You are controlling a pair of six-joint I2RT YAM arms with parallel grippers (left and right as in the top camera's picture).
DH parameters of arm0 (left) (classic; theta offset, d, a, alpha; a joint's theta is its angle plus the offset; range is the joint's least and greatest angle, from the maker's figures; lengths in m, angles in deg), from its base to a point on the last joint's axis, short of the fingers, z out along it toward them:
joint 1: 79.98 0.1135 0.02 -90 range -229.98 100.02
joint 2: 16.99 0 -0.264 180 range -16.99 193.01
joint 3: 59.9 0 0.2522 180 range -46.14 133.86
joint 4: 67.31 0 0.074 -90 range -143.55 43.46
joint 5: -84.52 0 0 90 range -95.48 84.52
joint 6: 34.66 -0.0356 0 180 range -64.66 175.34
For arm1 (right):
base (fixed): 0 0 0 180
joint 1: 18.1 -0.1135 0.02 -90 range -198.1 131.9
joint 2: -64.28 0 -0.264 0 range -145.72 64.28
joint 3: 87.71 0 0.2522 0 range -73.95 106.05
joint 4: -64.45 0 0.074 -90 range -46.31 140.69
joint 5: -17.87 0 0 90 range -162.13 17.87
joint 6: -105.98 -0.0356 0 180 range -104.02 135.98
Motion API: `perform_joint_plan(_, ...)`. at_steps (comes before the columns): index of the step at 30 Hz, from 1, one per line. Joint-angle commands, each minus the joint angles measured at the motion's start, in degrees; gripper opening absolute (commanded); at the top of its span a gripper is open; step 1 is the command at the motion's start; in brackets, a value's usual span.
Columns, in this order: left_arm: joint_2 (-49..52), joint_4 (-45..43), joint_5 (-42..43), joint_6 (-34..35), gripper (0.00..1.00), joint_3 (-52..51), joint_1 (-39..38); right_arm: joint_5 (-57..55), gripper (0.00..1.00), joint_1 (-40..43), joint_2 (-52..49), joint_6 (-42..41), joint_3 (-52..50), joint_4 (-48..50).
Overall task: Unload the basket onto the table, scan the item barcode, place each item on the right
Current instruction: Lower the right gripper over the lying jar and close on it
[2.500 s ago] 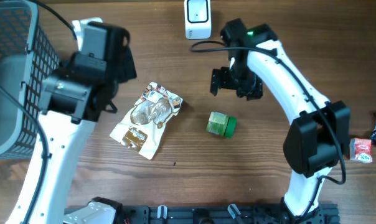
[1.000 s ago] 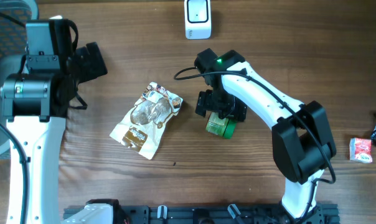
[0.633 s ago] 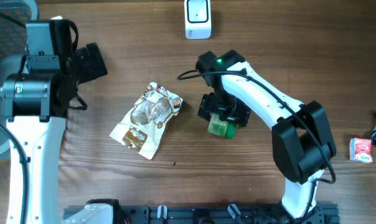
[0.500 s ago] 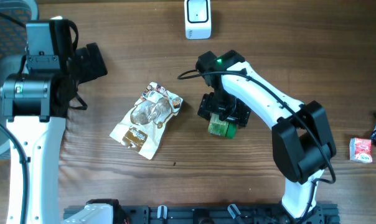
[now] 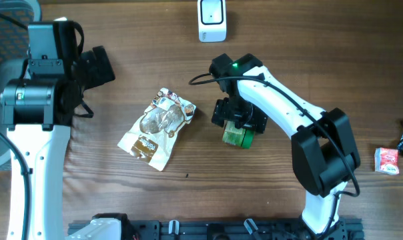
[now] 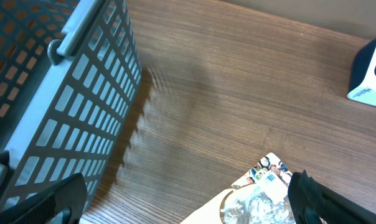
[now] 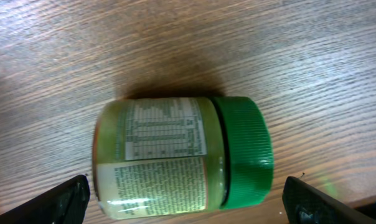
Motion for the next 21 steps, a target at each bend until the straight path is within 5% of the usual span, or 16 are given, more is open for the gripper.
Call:
perform_joint_plan(1, -0.92, 0.07, 0.68, -0.68, 1.00, -0.11, 0.37, -1.18, 1.00, -0.07, 0.26, -0.39, -0.85, -0.87)
perform_joint_plan(21, -0.92, 0.26, 0.66, -0.68, 1.00, -0.11, 0.37, 1.22, 1.00, -0.07, 0.26, 2.69, -7.48, 9.73)
